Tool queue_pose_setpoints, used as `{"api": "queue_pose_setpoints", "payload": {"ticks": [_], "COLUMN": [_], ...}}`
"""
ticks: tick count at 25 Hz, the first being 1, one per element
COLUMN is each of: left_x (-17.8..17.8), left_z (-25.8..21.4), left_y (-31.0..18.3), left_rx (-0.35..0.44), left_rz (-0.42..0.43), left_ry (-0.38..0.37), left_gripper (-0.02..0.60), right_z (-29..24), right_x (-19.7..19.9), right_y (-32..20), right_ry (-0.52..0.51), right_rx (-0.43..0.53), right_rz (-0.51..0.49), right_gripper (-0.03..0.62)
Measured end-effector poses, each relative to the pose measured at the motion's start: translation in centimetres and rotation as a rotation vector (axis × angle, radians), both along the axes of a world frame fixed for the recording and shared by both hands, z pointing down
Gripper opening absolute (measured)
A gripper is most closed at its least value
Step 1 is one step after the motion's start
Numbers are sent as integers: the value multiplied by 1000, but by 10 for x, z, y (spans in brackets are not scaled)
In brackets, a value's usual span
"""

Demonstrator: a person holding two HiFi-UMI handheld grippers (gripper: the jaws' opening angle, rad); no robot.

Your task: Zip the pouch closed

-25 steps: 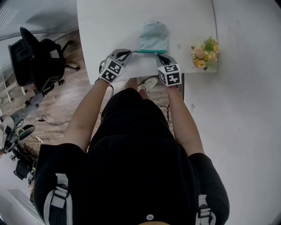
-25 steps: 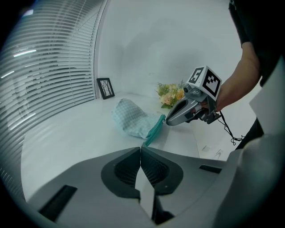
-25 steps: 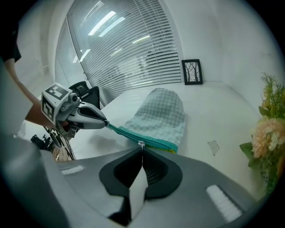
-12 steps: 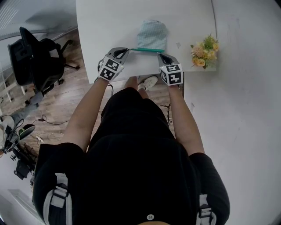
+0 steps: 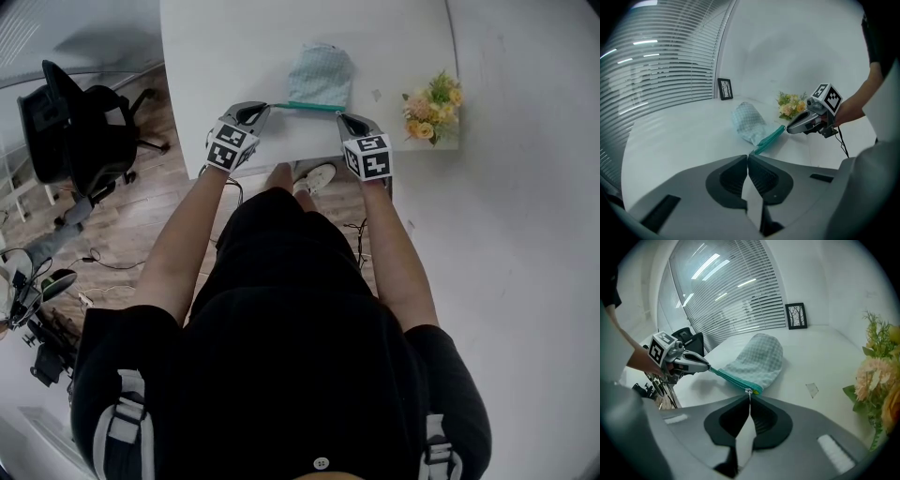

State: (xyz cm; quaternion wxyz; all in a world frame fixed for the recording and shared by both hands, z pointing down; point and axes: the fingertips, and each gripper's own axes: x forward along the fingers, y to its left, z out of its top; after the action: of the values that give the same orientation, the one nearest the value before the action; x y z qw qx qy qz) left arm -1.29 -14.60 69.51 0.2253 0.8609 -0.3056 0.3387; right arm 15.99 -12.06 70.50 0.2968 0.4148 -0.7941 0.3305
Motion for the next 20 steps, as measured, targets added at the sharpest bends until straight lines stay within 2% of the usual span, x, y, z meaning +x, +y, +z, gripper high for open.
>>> {"api": "queue_pose_setpoints", "payload": {"ticks": [1,2,4,5,11,20], "left_x": [0,0,-1,-2,-5,17], "left_z": [0,1,3,3,-11,-115], "left_y": [2,5,11,13,24,35], "left_rx": [2,4,0,-4,16,188], "left_rz": [12,26,40,37,23,39], "left_ry": [-8,-18,-30,-30,-5,158], "left_gripper": [15,22,66,87,145,153], "right_z": [1,2,5,6,-9,-104], "right_x": [-1,-1,-2,-3,-4,-9], "right_y": [2,5,9,12,21,22], "right_ry": [2,4,2,1,1,-118], "right_rx": [-1,-4,-13,-16,16,227], "right_rz": [-12,-22,-30,-31,-48,-48], "right_gripper": [20,47,117,127,131,130]}}
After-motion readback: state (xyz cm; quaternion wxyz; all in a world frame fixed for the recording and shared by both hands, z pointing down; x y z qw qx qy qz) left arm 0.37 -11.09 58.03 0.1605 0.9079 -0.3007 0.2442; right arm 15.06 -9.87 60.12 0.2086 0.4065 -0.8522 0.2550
